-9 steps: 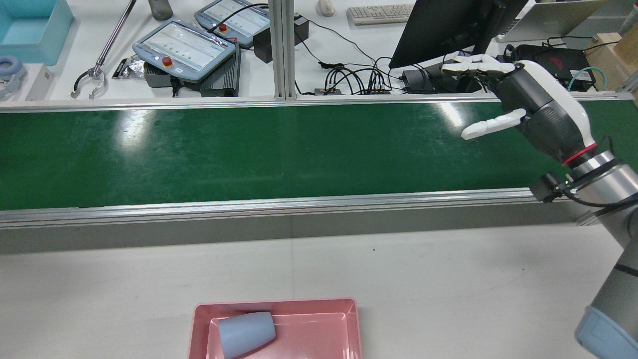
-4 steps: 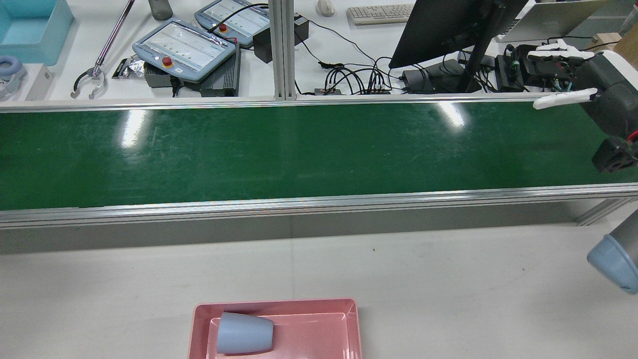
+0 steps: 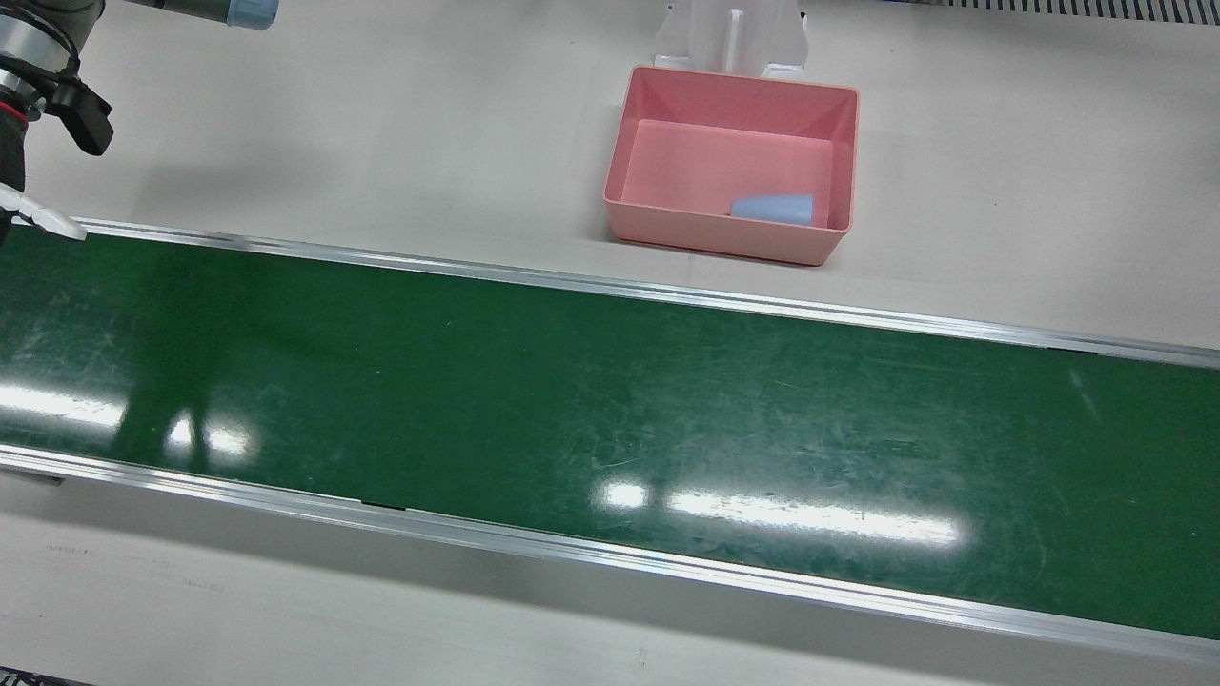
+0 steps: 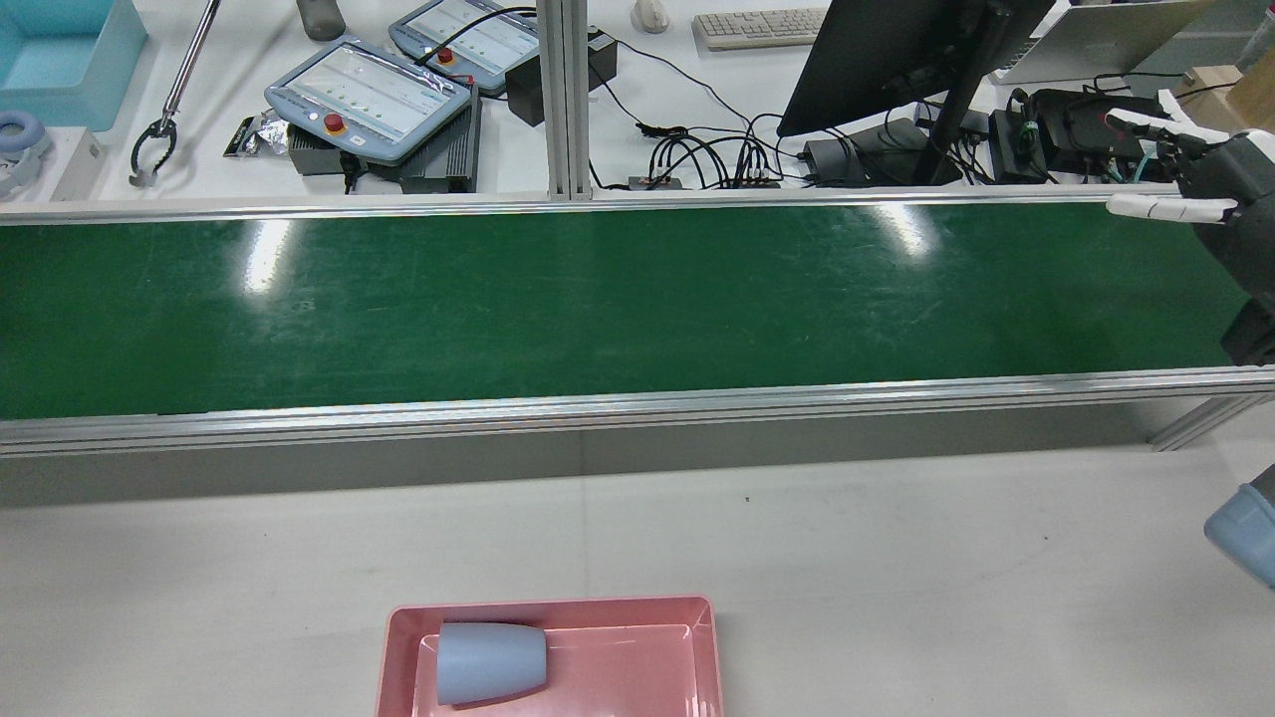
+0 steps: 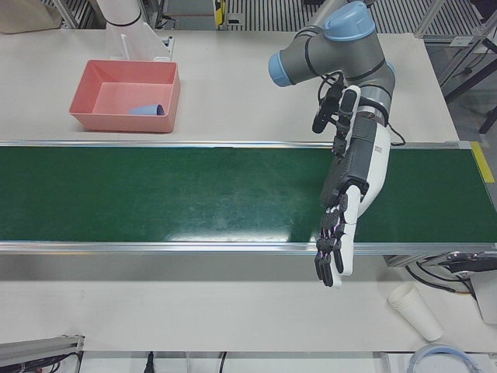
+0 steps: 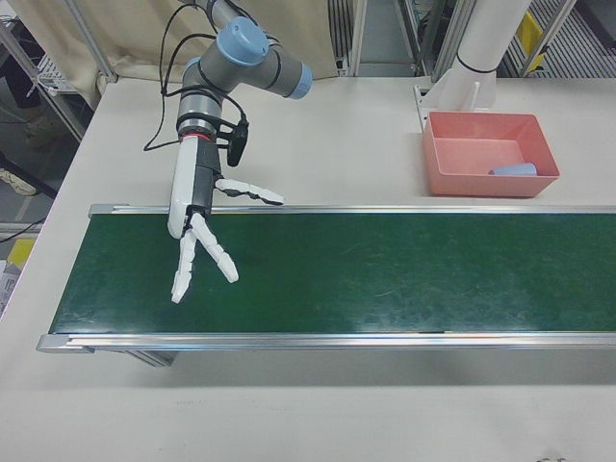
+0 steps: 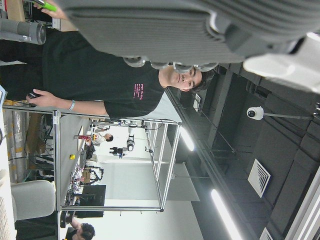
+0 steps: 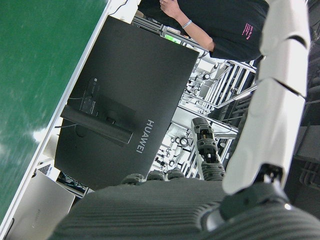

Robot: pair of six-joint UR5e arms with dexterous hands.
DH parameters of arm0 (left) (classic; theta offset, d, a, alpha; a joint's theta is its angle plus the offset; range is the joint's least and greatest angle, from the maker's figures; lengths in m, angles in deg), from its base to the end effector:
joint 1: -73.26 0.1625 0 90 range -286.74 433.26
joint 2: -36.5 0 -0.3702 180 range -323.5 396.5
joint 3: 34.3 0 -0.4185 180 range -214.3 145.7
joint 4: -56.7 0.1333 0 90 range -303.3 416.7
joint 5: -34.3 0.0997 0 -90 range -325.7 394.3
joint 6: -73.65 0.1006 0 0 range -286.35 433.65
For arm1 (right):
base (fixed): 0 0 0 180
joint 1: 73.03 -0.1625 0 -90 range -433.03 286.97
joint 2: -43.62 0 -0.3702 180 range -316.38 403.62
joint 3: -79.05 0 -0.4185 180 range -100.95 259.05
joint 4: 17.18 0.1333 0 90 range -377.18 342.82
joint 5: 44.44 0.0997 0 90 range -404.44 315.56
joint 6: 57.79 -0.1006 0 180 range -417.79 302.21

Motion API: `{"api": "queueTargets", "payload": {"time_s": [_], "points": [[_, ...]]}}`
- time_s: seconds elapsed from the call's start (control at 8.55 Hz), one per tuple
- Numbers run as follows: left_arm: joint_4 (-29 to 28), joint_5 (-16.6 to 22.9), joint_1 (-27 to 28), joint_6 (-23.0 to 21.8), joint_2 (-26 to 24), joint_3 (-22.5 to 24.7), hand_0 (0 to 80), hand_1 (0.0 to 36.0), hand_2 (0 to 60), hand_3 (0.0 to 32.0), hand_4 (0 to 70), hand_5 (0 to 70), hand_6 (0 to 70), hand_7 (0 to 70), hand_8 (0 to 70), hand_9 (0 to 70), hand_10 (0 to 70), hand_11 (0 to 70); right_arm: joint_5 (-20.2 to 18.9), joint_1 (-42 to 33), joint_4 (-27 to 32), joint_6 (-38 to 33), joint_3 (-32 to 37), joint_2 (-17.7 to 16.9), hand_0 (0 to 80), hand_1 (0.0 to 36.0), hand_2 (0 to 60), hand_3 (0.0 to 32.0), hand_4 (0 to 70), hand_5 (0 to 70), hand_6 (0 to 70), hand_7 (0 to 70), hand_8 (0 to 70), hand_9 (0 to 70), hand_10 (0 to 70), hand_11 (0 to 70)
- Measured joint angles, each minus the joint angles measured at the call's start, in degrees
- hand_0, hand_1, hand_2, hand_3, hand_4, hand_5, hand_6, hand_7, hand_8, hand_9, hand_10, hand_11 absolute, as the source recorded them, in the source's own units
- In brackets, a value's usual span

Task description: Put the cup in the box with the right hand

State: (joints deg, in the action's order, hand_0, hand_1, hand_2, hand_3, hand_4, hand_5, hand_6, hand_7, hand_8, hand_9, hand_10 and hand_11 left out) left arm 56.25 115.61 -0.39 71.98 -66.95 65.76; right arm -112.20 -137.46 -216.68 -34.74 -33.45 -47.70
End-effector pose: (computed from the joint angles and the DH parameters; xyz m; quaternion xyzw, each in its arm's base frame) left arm 0.0268 -0.6187 0.4063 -0.0902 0.8322 -0.5470 0.0064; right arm -0.0516 -0.5049 0.4783 0.1189 -0.7067 0.6799 0.1553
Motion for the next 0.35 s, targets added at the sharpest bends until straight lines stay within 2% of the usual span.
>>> {"api": "queueTargets", "payload": {"time_s": [0.23,0.35], "points": [[-0.05,-0.01,0.0,0.0,0.0,-0.03,0.0,0.0,0.0,0.0,0.0,0.0,0.0,0.0,0.0,0.0,0.0,0.0,-0.07,-0.29,0.06,-0.57,0.13,-0.51,52.5,11.7,0.0,0.0,8.3,4.1,0.4,0.0,0.0,0.0,0.0,0.0],[-0.07,-0.01,0.0,-0.03,0.0,-0.04,0.0,0.0,0.0,0.0,0.0,0.0,0.0,0.0,0.0,0.0,0.0,0.0,-0.05,-0.41,0.1,-0.73,0.15,-0.73,51.9,12.6,2.0,0.0,7.4,4.2,0.4,0.0,0.0,0.0,0.0,0.0]]}}
